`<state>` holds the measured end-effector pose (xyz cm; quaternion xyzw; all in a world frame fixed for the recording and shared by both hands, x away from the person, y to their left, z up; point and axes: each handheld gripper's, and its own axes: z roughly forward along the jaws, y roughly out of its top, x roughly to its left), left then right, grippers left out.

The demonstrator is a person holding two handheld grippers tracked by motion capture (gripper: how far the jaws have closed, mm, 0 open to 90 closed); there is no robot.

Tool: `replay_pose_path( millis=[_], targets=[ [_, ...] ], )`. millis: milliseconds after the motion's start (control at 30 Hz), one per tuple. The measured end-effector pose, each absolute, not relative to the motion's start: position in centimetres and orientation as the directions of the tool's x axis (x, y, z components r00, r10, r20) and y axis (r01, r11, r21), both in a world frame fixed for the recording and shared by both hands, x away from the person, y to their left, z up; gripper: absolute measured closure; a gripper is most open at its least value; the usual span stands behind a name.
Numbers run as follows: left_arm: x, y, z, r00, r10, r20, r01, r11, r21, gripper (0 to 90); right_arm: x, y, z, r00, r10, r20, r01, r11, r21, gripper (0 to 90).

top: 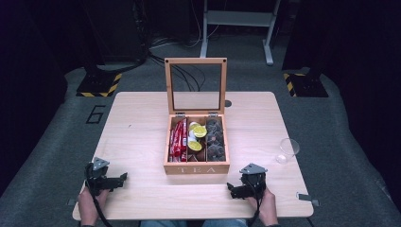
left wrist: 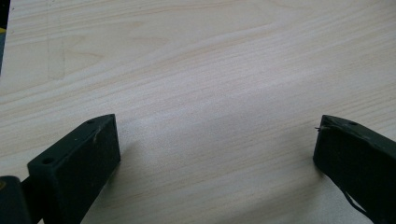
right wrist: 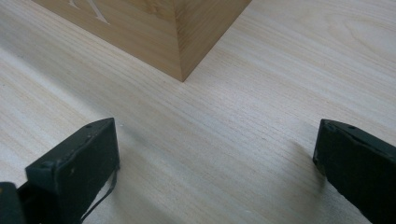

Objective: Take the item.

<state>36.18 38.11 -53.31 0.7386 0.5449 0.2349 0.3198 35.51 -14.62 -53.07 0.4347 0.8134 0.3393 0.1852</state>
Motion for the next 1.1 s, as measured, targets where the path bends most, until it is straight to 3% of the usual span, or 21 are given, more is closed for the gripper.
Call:
replay_pose_path(
  millis=[1100],
  targets=[
    [36.20,38.24,-53.22,0.306,0.952,0.004,0.660,-0.215,0.720,0.3,36.05,-14.61,-52.83,-0.548,0.837,-0.003,0.602,0.396,0.694,0.0]
  ],
)
